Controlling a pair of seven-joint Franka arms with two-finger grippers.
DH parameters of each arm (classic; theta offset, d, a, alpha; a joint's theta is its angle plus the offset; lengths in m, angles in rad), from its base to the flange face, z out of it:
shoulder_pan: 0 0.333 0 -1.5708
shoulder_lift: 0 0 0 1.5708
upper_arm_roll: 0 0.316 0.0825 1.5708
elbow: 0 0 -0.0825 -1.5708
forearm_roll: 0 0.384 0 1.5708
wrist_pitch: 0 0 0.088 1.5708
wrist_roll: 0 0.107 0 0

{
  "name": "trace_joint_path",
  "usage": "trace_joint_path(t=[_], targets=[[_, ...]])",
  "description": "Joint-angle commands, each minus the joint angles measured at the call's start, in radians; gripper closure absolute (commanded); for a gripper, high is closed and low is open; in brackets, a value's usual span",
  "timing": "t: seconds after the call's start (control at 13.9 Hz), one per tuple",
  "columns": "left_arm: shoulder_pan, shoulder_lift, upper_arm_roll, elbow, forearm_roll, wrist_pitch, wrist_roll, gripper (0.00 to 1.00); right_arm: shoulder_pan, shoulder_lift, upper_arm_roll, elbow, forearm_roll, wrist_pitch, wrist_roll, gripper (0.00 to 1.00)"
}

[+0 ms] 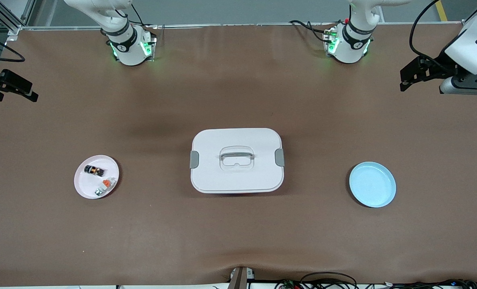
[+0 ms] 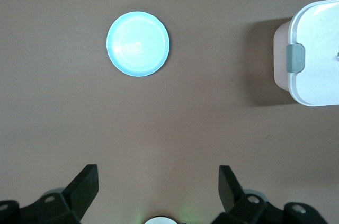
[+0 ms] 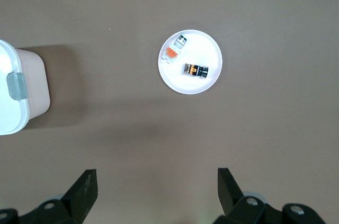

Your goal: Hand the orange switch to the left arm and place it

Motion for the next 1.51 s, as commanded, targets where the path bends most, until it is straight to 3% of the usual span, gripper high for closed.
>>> trace_joint_path(t=[0.0,0.86,1.44], targets=[[0.006,0.029,0.004,0.035,-0.004,-0.015,0.015,0.00,-0.011,0.003,0.004,0.013,0.012,0.001,-0.011,0.00],[-0.003,0.037,-0.005,0.059,0.002,-0.013,0.013,0.00,-0.015,0.008,0.004,0.015,0.001,0.001,-0.012,0.00],[0.012,0.023,0.003,0.059,0.003,-0.041,0.027,0.00,-0.022,0.090,0.004,0.016,-0.001,0.071,-0.014,0.00]])
